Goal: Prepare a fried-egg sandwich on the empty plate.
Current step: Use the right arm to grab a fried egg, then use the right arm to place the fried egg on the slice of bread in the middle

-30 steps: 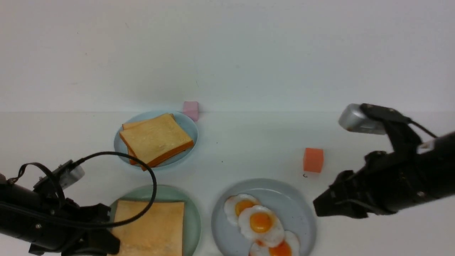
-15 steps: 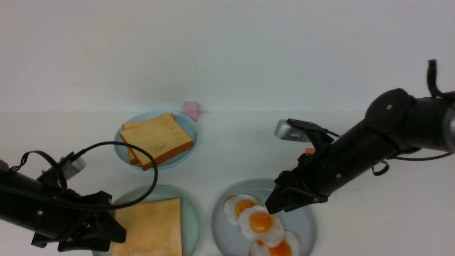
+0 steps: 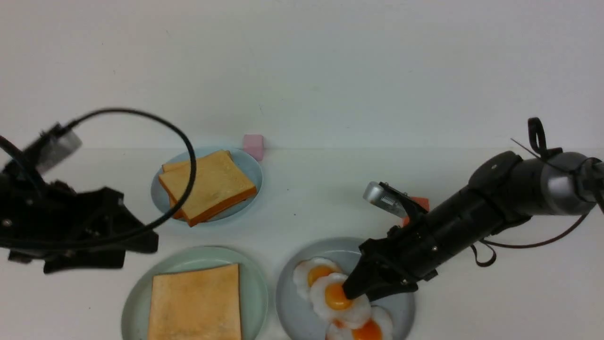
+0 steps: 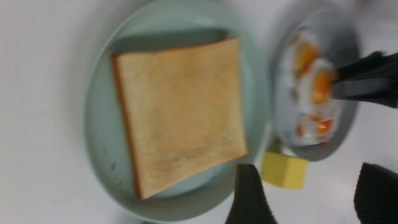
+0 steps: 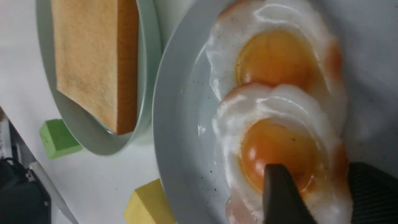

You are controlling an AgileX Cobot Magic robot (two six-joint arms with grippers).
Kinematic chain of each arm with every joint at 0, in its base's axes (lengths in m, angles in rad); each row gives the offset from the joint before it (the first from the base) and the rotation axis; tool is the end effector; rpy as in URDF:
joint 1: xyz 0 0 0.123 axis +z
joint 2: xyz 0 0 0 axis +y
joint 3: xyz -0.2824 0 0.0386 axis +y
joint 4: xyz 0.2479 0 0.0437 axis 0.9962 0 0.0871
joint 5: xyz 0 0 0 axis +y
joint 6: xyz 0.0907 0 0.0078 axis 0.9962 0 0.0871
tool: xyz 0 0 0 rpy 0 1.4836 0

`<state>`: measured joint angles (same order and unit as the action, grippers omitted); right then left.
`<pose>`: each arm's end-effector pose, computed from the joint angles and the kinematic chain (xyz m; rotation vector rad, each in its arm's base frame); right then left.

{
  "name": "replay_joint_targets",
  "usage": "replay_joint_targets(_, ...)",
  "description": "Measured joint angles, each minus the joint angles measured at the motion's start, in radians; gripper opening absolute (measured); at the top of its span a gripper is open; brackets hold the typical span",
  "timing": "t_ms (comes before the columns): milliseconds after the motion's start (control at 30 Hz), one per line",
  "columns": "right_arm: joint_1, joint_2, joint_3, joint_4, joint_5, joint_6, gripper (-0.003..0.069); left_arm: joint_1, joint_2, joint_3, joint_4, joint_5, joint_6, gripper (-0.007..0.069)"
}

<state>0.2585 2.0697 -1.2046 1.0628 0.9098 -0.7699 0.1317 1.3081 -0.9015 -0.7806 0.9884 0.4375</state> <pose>0.3496 0.1575 0.1281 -0.4042 2.7861 1.1634 0.2443 -0.0217 0.2808 -0.0673 2.5861 -0.8181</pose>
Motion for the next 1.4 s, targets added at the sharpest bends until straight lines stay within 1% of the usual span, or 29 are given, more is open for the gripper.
replay_joint_targets(33, 0.000, 0.001, 0.000, 0.003, -0.002, 0.000, 0.0272, -0.012, -0.033, -0.002, 0.004, 0.000, 0.000, 0.0405)
replay_joint_targets(67, 0.000, 0.001, 0.000, 0.004, -0.002, 0.000, 0.0266, -0.014, -0.033, -0.002, 0.004, 0.000, 0.000, 0.0400)
replay_joint_targets(100, 0.000, 0.001, 0.000, 0.005, -0.006, -0.001, 0.0213, -0.038, -0.082, -0.002, 0.020, 0.004, -0.001, 0.0363)
replay_joint_targets(133, 0.000, 0.001, 0.000, 0.005, -0.006, 0.002, 0.0181, -0.055, -0.117, -0.002, 0.034, 0.008, -0.004, 0.0338)
replay_joint_targets(167, 0.000, 0.001, 0.000, 0.004, -0.005, 0.010, 0.0125, -0.089, -0.169, 0.009, 0.061, 0.011, -0.008, 0.0291)
replay_joint_targets(200, -0.001, 0.001, 0.000, 0.004, -0.004, 0.012, 0.0118, -0.094, -0.176, 0.009, 0.065, 0.011, -0.010, 0.0284)
replay_joint_targets(233, -0.002, 0.001, -0.001, 0.002, 0.000, 0.023, 0.0083, -0.129, -0.230, 0.034, 0.098, 0.009, -0.018, 0.0235)
replay_joint_targets(333, -0.008, -0.005, -0.002, -0.016, 0.007, 0.051, 0.0078, -0.195, -0.363, 0.115, 0.177, -0.015, -0.029, 0.0137)
replay_joint_targets(433, -0.009, -0.035, -0.007, -0.057, 0.015, 0.077, 0.0078, -0.213, -0.512, 0.208, 0.231, -0.071, -0.055, 0.0079)
replay_joint_targets(533, -0.006, -0.058, -0.034, -0.068, 0.052, 0.096, 0.0078, -0.213, -0.610, 0.263, 0.261, -0.119, -0.091, 0.0052)
replay_joint_targets(600, 0.033, -0.076, -0.115, -0.072, 0.102, 0.123, 0.0078, -0.213, -0.723, 0.322, 0.278, -0.172, -0.147, 0.0028)
replay_joint_targets(633, 0.061, -0.079, -0.149, -0.072, 0.108, 0.136, 0.0078, -0.213, -0.756, 0.338, 0.279, -0.182, -0.158, 0.0022)
replay_joint_targets(667, 0.061, -0.079, -0.156, -0.072, 0.109, 0.139, 0.0078, -0.213, -0.762, 0.346, 0.279, -0.185, -0.161, 0.0020)
replay_joint_targets(700, 0.125, -0.075, -0.211, -0.071, 0.101, 0.162, 0.0078, -0.213, -0.804, 0.373, 0.282, -0.197, -0.176, 0.0007)
replay_joint_targets(733, 0.164, -0.069, -0.244, -0.070, 0.093, 0.172, 0.0078, -0.213, -0.818, 0.385, 0.282, -0.200, -0.179, -0.0001)
replay_joint_targets(767, 0.172, -0.067, -0.251, -0.070, 0.091, 0.172, 0.0078, -0.213, -0.818, 0.387, 0.282, -0.200, -0.180, -0.0002)
replay_joint_targets(800, 0.226, -0.049, -0.296, -0.063, 0.073, 0.184, 0.0078, -0.213, -0.829, 0.397, 0.282, -0.200, -0.182, -0.0013)
replay_joint_targets(867, 0.296, 0.000, -0.360, -0.055, 0.045, 0.205, 0.0078, -0.213, -0.831, 0.402, 0.282, -0.206, -0.184, -0.0013)
replay_joint_targets(967, 0.350, 0.090, -0.427, -0.055, 0.016, 0.219, 0.0078, -0.213, -0.831, 0.405, 0.282, -0.215, -0.186, -0.0013)
replay_joint_targets(1033, 0.364, 0.144, -0.466, -0.057, 0.002, 0.231, 0.0078, -0.213, -0.831, 0.405, 0.282, -0.216, -0.187, -0.0013)
replay_joint_targets(1133, 0.374, 0.213, -0.508, -0.061, -0.006, 0.257, 0.0097, -0.213, -0.831, 0.405, 0.282, -0.219, -0.187, -0.0013)
replay_joint_targets(1200, 0.376, 0.244, -0.536, -0.080, -0.008, 0.271, 0.0167, -0.213, -0.831, 0.405, 0.282, -0.232, -0.187, -0.0013)
replay_joint_targets(1267, 0.376, 0.236, -0.544, -0.119, 0.001, 0.276, 0.0258, -0.213, -0.830, 0.405, 0.277, -0.250, -0.192, -0.0013)
replay_joint_targets(1333, 0.377, 0.201, -0.545, -0.185, 0.014, 0.297, 0.0366, -0.213, -0.816, 0.405, 0.265, -0.271, -0.203, -0.0013)
replay_joint_targets(1400, 0.378, 0.154, -0.545, -0.262, 0.032, 0.328, 0.0447, -0.213, -0.783, 0.405, 0.242, -0.296, -0.216, -0.0013)
